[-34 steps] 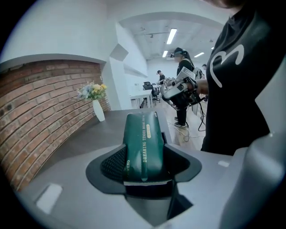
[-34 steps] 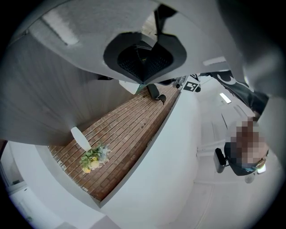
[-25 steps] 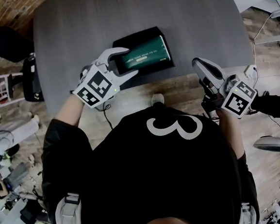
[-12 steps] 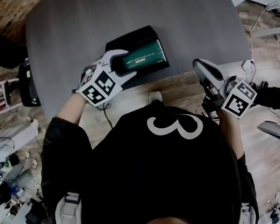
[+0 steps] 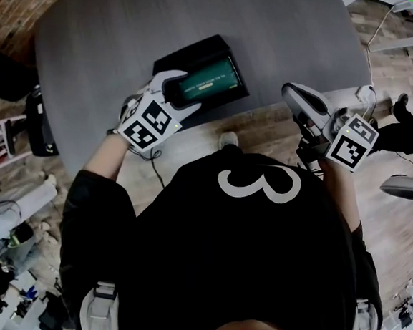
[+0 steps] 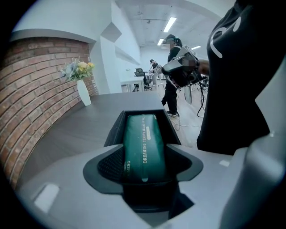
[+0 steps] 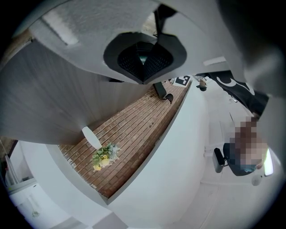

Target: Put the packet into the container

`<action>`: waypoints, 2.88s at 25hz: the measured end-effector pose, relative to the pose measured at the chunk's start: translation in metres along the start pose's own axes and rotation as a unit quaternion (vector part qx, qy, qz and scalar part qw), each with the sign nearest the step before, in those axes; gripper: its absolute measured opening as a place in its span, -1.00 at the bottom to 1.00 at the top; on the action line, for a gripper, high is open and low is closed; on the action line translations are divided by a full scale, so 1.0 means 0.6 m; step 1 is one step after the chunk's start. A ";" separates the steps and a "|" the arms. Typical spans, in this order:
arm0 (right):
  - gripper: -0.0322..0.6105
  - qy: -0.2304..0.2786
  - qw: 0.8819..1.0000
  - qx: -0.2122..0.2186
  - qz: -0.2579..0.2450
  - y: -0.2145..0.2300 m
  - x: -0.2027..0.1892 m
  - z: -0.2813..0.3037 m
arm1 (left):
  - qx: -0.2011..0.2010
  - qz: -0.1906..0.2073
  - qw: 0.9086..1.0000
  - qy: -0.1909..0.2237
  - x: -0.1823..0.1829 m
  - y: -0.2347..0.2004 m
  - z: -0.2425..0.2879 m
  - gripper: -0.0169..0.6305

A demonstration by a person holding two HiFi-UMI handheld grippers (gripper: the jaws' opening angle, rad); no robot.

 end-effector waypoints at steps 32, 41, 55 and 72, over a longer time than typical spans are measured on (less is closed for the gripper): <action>-0.89 -0.047 0.983 0.138 -0.112 -0.156 0.040 0.000 | 0.158 -0.400 0.881 0.197 0.207 0.058 -0.226 -0.81; -0.89 -0.066 0.977 0.164 -0.118 -0.187 -0.003 -0.014 | 0.143 -0.426 0.862 0.235 0.256 0.130 -0.236 -0.95; -0.89 -0.076 0.972 0.178 -0.134 -0.210 -0.013 -0.026 | 0.155 -0.398 0.871 0.242 0.275 0.154 -0.249 -0.91; -0.90 -0.084 0.970 0.176 -0.145 -0.211 -0.008 -0.024 | 0.150 -0.382 0.881 0.235 0.283 0.153 -0.247 -0.91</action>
Point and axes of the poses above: the fingertips, and each gripper's own axes: z forward along the fingers, y to its right, x out of its top, the point moved 1 cm from there along -z, backward along the fingers, and after that the axes turned 13 degrees about x, right-handed, at the moved point
